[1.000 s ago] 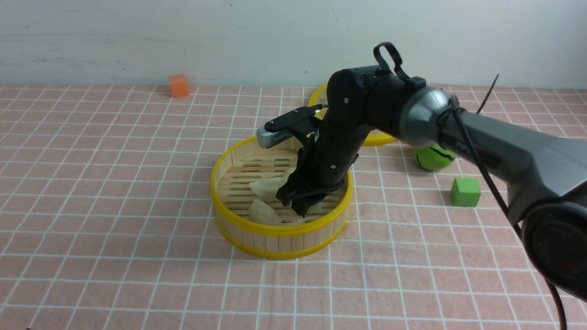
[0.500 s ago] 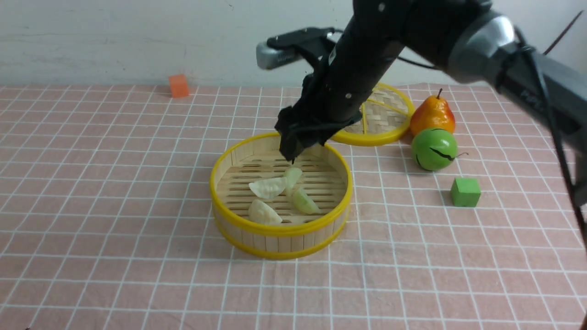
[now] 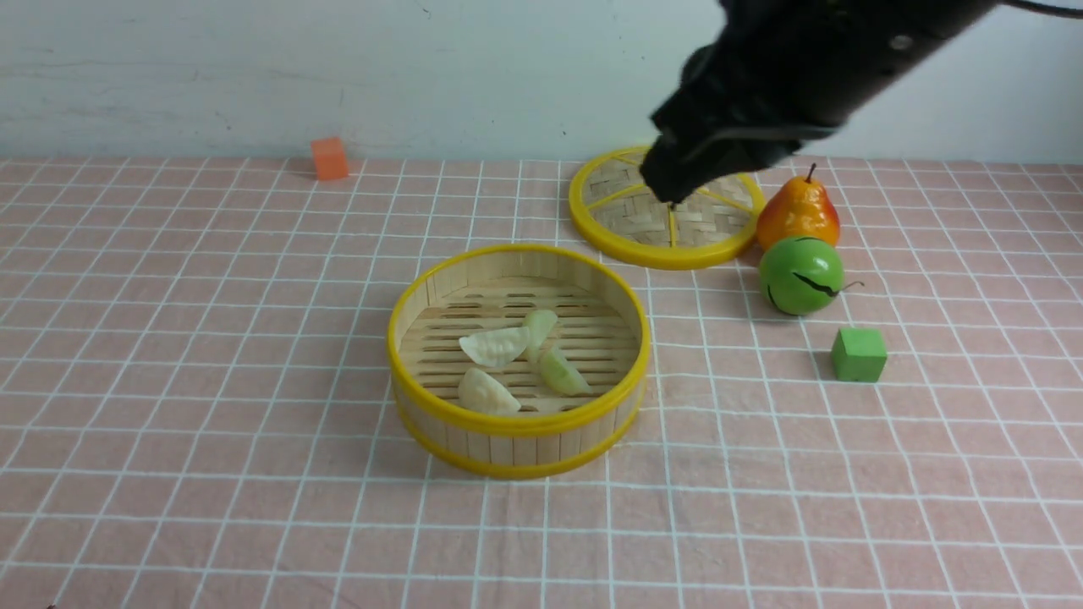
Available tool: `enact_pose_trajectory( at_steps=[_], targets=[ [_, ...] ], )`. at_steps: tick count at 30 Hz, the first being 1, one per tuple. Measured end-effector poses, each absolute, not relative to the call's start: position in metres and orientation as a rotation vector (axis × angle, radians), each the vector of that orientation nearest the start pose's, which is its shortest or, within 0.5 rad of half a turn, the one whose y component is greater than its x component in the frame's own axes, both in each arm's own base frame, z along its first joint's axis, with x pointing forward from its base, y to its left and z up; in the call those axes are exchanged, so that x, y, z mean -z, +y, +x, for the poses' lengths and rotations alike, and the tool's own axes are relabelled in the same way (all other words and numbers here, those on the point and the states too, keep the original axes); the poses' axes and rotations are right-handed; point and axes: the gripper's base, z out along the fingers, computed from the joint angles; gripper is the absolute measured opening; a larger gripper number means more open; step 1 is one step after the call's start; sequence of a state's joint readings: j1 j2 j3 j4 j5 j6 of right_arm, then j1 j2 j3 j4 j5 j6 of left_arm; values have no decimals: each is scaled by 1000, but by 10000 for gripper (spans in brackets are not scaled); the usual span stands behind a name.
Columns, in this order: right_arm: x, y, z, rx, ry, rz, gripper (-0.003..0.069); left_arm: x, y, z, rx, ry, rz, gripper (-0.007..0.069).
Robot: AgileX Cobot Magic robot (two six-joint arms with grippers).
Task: Put the dumplings into the steamer on the table with the pink tablecloth.
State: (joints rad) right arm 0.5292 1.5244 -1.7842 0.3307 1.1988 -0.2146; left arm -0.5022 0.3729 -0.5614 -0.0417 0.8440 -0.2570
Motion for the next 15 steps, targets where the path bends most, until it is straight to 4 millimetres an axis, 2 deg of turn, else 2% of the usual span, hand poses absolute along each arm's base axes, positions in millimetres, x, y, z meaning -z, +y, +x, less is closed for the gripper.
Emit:
enact_pose_trajectory(
  at_steps=[3,5,8,9,11,15],
  targets=[
    [-458,157,217,-574,2160,-817,-16,-302,-33,54,489,2164,255,57],
    [-457,144,196,-575,2115,-787,-16,-302,-33,54,489,2164,255,59],
    [-450,126,169,-576,2036,-731,-14,-302,-33,54,489,2164,255,59],
    [-449,125,167,-576,2037,-732,-14,-302,-33,54,489,2164,255,59],
    [-438,110,146,-571,1967,-683,-11,-302,-33,54,489,2164,255,60],
    [-423,92,120,-568,1886,-633,-10,-302,-33,54,489,2164,255,65]
  ],
)
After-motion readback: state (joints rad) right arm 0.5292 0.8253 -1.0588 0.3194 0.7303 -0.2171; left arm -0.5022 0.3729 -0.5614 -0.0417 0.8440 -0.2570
